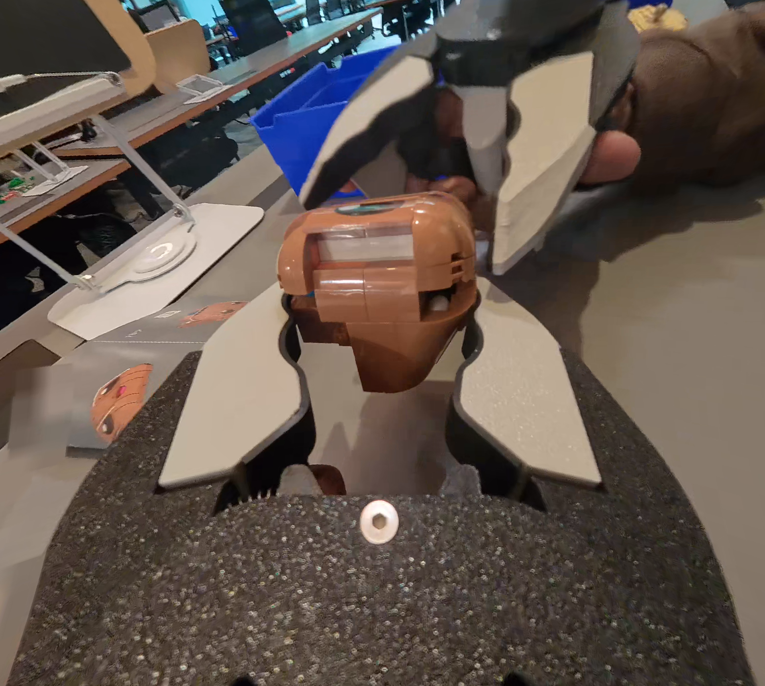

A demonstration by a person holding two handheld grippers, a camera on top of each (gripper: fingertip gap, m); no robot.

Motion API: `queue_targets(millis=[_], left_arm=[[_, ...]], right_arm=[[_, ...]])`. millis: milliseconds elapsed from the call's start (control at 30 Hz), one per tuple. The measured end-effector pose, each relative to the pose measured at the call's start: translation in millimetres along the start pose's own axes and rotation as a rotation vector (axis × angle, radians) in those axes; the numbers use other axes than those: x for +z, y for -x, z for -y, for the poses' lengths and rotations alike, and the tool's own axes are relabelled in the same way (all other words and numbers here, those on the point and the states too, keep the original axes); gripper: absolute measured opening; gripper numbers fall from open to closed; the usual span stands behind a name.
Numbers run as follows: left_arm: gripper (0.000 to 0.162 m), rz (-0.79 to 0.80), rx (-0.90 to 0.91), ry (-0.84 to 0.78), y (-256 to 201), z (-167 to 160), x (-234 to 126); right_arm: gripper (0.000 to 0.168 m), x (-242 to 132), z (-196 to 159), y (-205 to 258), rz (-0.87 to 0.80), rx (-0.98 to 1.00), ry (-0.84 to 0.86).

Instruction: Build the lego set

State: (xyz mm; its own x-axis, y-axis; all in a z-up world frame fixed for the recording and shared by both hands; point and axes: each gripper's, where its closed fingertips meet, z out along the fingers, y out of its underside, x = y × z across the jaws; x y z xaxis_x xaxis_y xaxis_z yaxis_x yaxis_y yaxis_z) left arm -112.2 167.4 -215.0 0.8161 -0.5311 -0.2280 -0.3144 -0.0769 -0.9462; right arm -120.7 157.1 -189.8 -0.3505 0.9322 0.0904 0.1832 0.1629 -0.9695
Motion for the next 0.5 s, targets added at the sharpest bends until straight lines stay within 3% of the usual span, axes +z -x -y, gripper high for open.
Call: queue_targets(millis=[267, 500], left_arm=[[0.078, -0.065, 0.055, 0.028, -16.8, -1.5, 3.1], [0.078, -0.084, 0.085, 0.055, -23.4, -4.7, 5.3]], right_arm=[[0.079, -0.8, -7.9, 23.5, 0.186, -0.094, 0.178], [0.070, 0.2, -10.5, 25.6, 0.184, -0.161, 0.248]])
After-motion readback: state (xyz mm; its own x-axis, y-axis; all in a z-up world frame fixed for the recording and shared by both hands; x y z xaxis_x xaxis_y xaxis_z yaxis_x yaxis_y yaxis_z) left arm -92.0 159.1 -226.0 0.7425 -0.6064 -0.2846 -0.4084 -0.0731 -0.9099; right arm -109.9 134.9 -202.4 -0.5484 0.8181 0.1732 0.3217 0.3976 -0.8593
